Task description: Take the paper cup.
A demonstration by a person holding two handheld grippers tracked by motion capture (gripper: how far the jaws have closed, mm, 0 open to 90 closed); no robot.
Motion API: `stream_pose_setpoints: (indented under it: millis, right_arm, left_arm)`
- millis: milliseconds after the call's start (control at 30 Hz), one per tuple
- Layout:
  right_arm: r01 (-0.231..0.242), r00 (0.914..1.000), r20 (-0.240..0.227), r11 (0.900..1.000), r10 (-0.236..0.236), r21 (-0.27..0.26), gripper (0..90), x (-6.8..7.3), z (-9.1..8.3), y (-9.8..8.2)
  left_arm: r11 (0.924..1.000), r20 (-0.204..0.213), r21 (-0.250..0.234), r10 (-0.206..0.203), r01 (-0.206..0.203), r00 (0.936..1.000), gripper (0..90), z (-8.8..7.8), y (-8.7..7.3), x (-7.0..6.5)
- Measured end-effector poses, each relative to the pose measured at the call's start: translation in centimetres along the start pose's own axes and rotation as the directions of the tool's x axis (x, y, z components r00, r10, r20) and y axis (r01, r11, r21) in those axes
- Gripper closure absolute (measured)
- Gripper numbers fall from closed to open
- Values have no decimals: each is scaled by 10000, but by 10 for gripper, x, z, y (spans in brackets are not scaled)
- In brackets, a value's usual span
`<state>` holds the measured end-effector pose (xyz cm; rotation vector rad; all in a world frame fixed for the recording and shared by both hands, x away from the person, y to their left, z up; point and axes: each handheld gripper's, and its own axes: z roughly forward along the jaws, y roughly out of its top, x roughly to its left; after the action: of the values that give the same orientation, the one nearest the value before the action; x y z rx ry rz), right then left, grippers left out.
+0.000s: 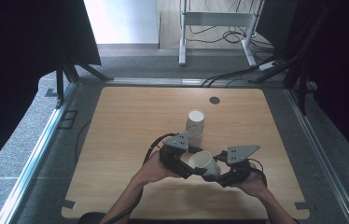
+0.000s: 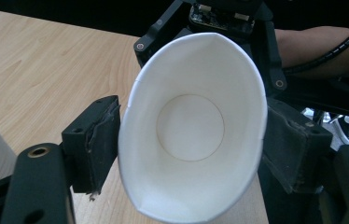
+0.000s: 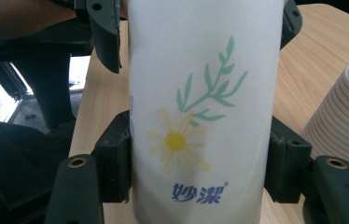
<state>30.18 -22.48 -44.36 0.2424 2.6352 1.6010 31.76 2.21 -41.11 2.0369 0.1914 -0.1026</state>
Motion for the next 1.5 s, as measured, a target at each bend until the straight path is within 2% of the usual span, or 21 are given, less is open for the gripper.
stream_pose_setpoints:
  millis: [633,1167,1333,1433,1500]
  right_arm:
    - [-78,9999,-74,10000,78,30,374,-1,0,-1]
    - [-28,10000,-52,9989,31,458,366,-1,4,3]
    - [-73,9999,159,9983,64,581,300,-2,6,3]
    - [-226,9992,342,9970,201,736,200,-3,7,3]
    - [-266,9990,387,9963,235,818,176,-3,8,3]
  left_arm:
    - [9996,-146,-52,259,-260,9996,332,1,-1,-1]
    - [9984,-276,92,556,-553,9981,394,0,2,-4]
    - [9979,-311,81,648,-645,9974,400,-1,4,-4]
    - [9975,-429,206,680,-671,9968,400,-1,5,-5]
    - [9974,-493,245,685,-673,9964,399,-1,5,-5]
